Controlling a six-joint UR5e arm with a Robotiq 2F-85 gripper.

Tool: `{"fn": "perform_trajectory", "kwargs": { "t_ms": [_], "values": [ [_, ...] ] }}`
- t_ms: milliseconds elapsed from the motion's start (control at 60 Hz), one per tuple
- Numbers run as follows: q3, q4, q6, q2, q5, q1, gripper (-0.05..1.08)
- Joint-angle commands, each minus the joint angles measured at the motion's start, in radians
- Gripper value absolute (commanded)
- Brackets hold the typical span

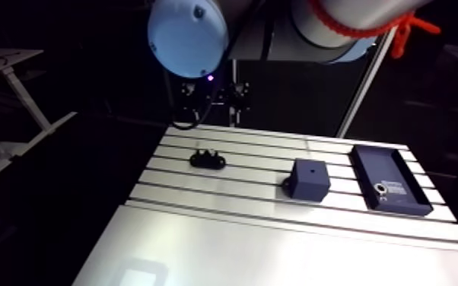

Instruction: Pick up the M10 bolt and insert it into the hole until fully seated.

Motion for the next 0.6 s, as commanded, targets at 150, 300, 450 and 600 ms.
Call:
{"fn": "perform_trajectory", "kwargs": {
  "t_ms": [150,300,450,600],
  "values": [
    [0.003,-0.044,0.008,0.053,0.000,0.007,0.02],
    [0.004,-0.046,0.008,0.069,0.000,0.007,0.05],
    [0.002,-0.046,0.002,0.086,0.006,0.008,0.09],
    [0.004,-0.047,-0.001,0.102,0.034,0.009,0.16]
  ]
}}
